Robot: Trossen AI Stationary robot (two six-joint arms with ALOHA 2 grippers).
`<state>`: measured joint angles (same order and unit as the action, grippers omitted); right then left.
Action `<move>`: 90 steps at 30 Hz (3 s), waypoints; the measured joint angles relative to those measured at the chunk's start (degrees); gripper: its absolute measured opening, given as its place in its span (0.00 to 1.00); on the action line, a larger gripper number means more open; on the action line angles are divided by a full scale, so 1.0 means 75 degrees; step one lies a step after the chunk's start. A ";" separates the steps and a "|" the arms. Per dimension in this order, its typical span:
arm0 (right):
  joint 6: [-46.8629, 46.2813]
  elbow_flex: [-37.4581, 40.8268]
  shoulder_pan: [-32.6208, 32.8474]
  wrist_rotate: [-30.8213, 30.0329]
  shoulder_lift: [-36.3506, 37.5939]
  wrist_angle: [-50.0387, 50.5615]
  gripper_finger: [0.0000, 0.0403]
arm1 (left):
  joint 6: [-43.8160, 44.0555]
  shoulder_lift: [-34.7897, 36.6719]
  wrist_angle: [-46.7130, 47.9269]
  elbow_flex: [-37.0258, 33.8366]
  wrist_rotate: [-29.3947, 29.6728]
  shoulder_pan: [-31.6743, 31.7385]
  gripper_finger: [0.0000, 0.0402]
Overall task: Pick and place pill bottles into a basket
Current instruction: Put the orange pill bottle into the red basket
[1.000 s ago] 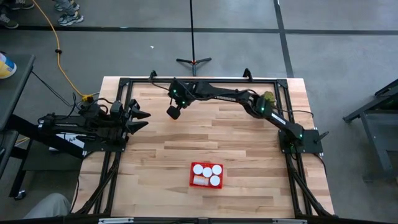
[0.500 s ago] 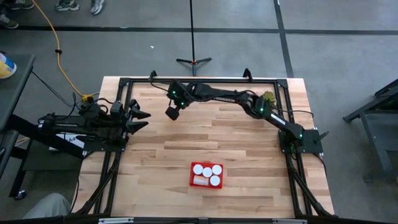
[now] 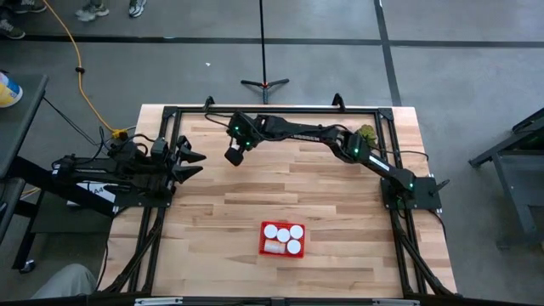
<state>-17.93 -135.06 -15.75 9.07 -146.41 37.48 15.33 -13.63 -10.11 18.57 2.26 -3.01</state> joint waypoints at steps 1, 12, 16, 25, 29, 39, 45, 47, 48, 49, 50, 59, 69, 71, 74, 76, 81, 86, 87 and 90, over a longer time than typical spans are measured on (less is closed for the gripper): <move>-0.0003 0.0000 0.0000 -0.0004 -0.0022 0.0005 0.83 | 0.0000 0.0000 0.0000 0.0000 0.0000 0.0000 0.53; -0.0171 0.0006 0.0015 0.0060 -0.0274 -0.0411 0.83 | 0.0057 0.0000 0.0031 0.0000 -0.0034 -0.0003 0.53; -0.0166 0.0006 0.0015 0.0064 -0.0277 -0.0474 0.83 | 0.0061 0.0000 0.0055 0.0000 -0.0038 -0.0003 0.53; -0.0175 0.0017 0.0064 0.0252 -0.0466 -0.0544 0.82 | 0.0150 0.0000 0.0055 0.0000 -0.0050 -0.0003 0.53; -0.0148 0.0015 0.0102 0.0126 -0.0466 -0.0655 0.82 | 0.0198 0.0000 0.0082 0.0000 -0.0052 -0.0003 0.53; -0.0012 0.0015 0.0105 0.0197 -0.0460 -0.0587 0.72 | 0.0198 0.0000 0.0099 0.0000 -0.0052 -0.0003 0.53; 0.0000 0.0015 0.0142 0.0259 -0.0460 -0.0447 0.60 | 0.0198 0.0000 0.0099 0.0000 -0.0052 -0.0003 0.53; 0.0003 0.0015 0.0155 0.0261 -0.0458 -0.0450 0.57 | 0.0198 0.0000 0.0099 0.0000 -0.0052 -0.0003 0.53; 0.0003 0.0015 0.0163 0.0264 -0.0458 -0.0444 0.55 | 0.0198 0.0000 0.0099 0.0000 -0.0052 -0.0001 0.53; 0.0003 0.0015 0.0175 0.0264 -0.0458 -0.0436 0.54 | 0.0198 0.0000 0.0099 0.0000 -0.0052 -0.0003 0.53; 0.0003 0.0015 0.0188 0.0261 -0.0455 -0.0421 0.53 | 0.0198 0.0000 0.0099 0.0000 -0.0052 -0.0003 0.53; -0.0003 0.0015 0.0312 0.0191 -0.0452 -0.0372 0.51 | 0.0201 0.0000 0.0102 0.0000 -0.0050 0.0000 0.53; -0.0141 0.0003 0.0589 0.0233 -0.0417 -0.0200 0.49 | 0.0198 -0.0003 0.0096 0.0000 -0.0050 -0.0003 0.53; -0.0143 0.0003 0.0659 0.0142 -0.0395 -0.0145 0.49 | 0.0198 -0.0003 0.0096 0.0000 -0.0050 -0.0003 0.53; -0.0143 0.0006 0.0728 0.0115 -0.0252 -0.0003 0.48 | 0.0198 -0.0003 0.0097 0.0000 -0.0050 -0.0001 0.53; -0.0141 0.0006 0.0773 0.0014 -0.0096 0.0113 0.48 | 0.0195 -0.0003 0.0093 0.0000 -0.0046 -0.0001 0.53; 0.0040 0.0003 0.0913 -0.0378 0.0250 0.0510 0.49 | 0.0013 -0.0003 0.0076 0.0000 -0.0032 0.0000 0.53; 0.0087 0.0006 0.1200 -0.0463 0.0605 0.1247 0.48 | -0.0064 -0.0003 0.0075 0.0000 0.0053 0.0000 0.53; 0.0166 0.0006 0.1278 -0.0570 0.0664 0.1407 0.48 | -0.0064 -0.0003 0.0080 0.0000 0.0114 0.0000 0.53; 0.0264 0.0009 0.1479 -0.0839 0.0899 0.1658 0.49 | -0.0064 -0.0003 0.0105 0.0000 0.0204 0.0000 0.53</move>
<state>-15.95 -135.00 -4.66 2.78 -139.67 49.92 14.85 -13.65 -9.32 18.57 3.79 -3.01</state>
